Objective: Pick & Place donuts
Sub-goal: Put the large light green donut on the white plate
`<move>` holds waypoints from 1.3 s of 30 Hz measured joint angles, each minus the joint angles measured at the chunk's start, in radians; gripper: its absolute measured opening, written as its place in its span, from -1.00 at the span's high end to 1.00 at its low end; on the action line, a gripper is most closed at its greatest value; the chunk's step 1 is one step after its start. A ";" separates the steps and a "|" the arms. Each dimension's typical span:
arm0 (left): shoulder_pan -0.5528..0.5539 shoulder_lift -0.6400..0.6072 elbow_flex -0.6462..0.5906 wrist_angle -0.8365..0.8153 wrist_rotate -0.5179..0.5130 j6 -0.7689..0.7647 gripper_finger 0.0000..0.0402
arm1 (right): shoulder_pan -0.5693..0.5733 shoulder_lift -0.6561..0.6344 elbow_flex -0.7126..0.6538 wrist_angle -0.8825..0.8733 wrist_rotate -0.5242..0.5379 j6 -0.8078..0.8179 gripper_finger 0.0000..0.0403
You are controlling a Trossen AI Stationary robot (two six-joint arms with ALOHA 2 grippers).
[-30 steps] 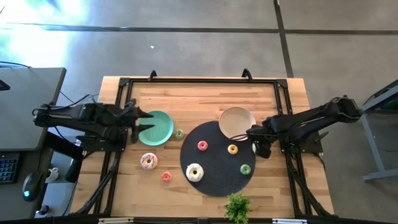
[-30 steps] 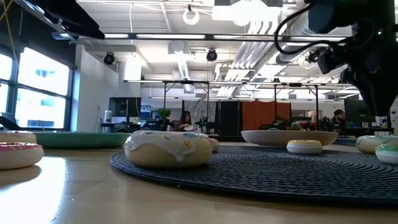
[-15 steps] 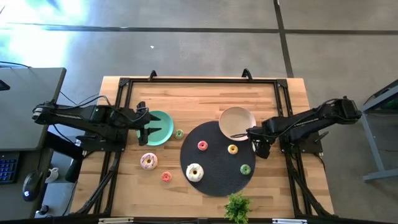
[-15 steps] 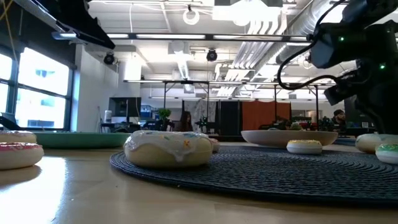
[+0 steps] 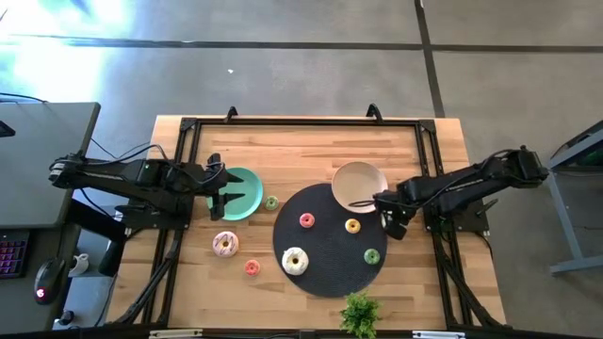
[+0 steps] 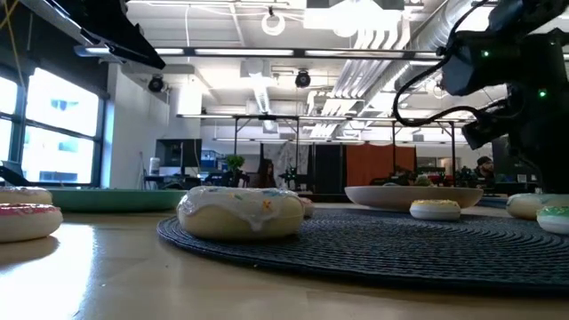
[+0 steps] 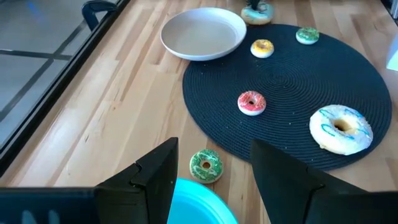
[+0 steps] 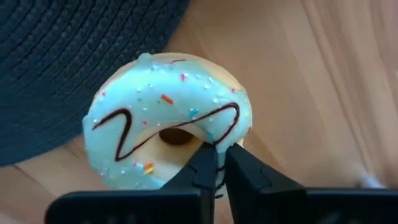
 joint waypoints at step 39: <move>0.000 0.000 -0.001 0.039 0.002 0.000 0.02 | -0.393 0.259 0.267 0.116 0.336 -0.733 0.57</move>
